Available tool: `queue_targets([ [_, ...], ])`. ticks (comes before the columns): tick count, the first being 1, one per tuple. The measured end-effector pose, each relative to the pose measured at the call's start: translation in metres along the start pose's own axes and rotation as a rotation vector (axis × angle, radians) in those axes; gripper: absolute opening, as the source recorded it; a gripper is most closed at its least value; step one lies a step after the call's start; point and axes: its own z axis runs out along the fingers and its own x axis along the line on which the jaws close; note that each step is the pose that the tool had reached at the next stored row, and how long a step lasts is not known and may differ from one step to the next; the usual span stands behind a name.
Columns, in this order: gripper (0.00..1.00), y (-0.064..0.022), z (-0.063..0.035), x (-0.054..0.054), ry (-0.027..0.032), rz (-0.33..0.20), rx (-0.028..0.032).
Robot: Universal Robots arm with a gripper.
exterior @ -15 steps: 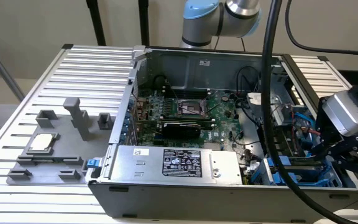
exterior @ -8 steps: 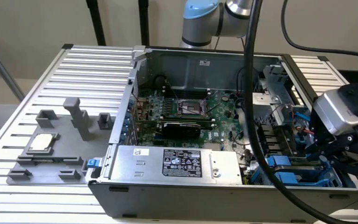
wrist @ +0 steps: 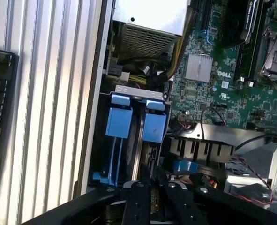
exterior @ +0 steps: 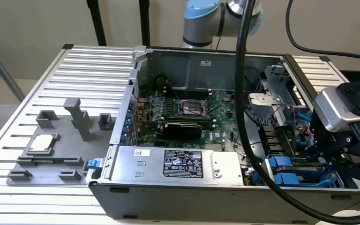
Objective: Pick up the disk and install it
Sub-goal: 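Insert the first disk wire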
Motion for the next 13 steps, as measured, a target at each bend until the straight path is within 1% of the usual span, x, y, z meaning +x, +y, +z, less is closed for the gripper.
queue_targets([
  [5, 0.0, 0.0002, 0.0018, 0.0003, 0.0033, 0.042, -0.0093],
  [7, 0.0, 0.0002, 0.0027, 0.0005, 0.0072, 0.055, -0.0098],
  [10, 0.0, 0.0001, 0.0035, 0.0, 0.0195, 0.065, -0.0094],
  [12, 0.0, -0.0002, 0.004, -0.0026, 0.0276, 0.066, -0.0098],
  [13, 0.0, -0.0004, 0.0044, -0.0044, 0.0327, 0.066, -0.0102],
])
